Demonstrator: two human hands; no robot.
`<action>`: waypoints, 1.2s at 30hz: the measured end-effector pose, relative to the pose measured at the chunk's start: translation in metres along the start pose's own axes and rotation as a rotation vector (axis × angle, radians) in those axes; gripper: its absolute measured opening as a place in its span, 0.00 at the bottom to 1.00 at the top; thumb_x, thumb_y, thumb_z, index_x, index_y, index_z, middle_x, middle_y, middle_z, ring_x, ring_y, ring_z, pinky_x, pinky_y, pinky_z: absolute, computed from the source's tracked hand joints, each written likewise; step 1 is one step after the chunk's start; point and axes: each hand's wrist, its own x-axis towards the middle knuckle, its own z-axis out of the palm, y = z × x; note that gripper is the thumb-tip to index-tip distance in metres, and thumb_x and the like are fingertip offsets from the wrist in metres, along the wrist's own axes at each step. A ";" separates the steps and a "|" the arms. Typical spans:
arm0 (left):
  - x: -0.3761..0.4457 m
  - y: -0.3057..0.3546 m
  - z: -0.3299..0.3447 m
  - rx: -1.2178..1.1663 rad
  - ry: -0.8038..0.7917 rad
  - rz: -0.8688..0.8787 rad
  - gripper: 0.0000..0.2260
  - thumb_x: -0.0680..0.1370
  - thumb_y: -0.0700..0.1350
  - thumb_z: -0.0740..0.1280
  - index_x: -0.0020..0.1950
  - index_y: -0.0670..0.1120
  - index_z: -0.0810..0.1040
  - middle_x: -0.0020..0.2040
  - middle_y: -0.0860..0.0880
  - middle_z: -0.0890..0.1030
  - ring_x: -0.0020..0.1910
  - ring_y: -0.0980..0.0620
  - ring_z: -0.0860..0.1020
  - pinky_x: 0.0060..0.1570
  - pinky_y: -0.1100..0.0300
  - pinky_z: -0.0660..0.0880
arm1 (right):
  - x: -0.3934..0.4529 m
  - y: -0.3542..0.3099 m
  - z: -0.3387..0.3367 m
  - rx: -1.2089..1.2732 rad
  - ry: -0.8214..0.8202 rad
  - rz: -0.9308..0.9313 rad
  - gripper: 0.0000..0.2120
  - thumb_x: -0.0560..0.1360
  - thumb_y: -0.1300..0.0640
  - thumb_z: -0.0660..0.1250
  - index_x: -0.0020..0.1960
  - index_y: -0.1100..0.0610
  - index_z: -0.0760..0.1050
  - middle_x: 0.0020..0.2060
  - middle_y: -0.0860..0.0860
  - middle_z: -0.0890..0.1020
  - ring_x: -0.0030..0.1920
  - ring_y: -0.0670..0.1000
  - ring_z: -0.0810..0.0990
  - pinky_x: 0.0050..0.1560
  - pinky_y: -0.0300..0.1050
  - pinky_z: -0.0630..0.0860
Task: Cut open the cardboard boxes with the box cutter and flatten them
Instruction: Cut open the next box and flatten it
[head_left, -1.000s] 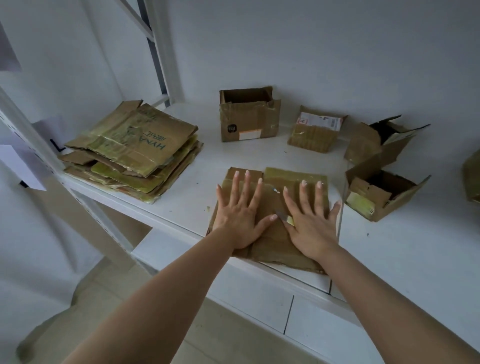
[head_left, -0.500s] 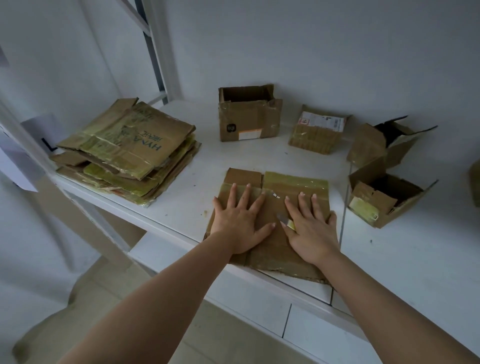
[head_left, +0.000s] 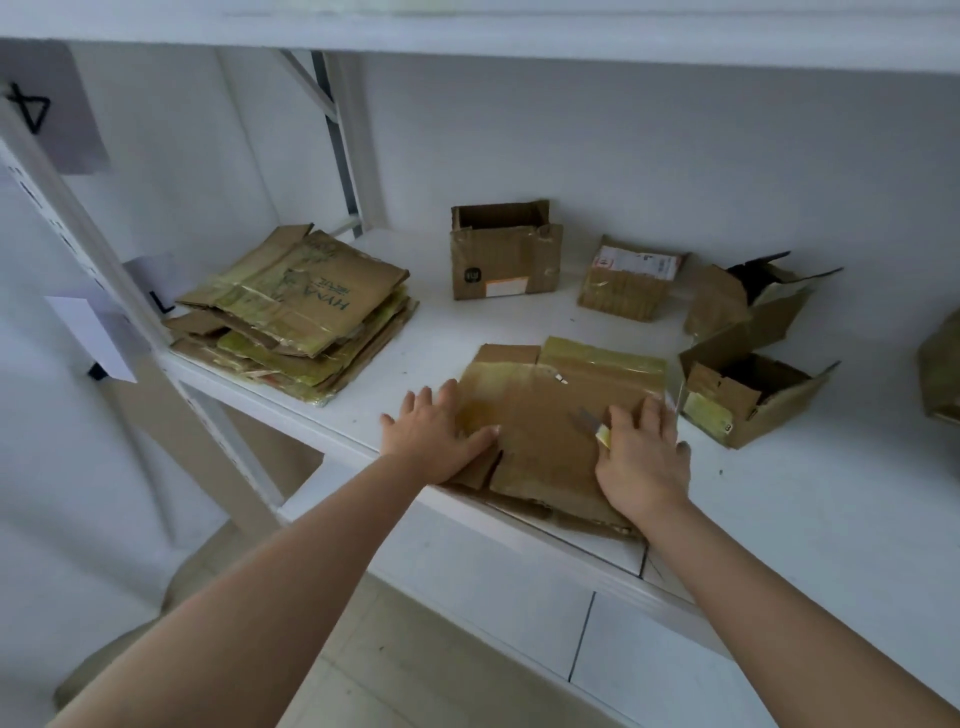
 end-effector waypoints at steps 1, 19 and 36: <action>-0.004 -0.001 0.000 -0.011 -0.031 -0.011 0.41 0.70 0.76 0.53 0.76 0.53 0.52 0.72 0.46 0.67 0.71 0.42 0.63 0.66 0.37 0.61 | -0.002 0.001 0.001 -0.008 -0.029 0.034 0.23 0.79 0.54 0.55 0.73 0.51 0.55 0.76 0.59 0.47 0.75 0.64 0.45 0.71 0.62 0.55; -0.021 0.014 -0.035 -0.192 0.153 0.002 0.49 0.60 0.75 0.68 0.76 0.59 0.55 0.65 0.46 0.62 0.62 0.47 0.71 0.59 0.53 0.72 | -0.007 0.002 0.028 0.344 0.241 -0.031 0.21 0.79 0.58 0.60 0.71 0.54 0.65 0.73 0.59 0.60 0.68 0.65 0.64 0.68 0.57 0.63; 0.084 -0.244 -0.225 -0.136 0.384 0.128 0.44 0.64 0.75 0.60 0.77 0.59 0.56 0.67 0.44 0.63 0.62 0.43 0.72 0.59 0.50 0.72 | 0.061 -0.324 -0.038 0.569 0.495 -0.104 0.20 0.79 0.58 0.59 0.71 0.54 0.64 0.71 0.59 0.64 0.69 0.62 0.61 0.68 0.52 0.60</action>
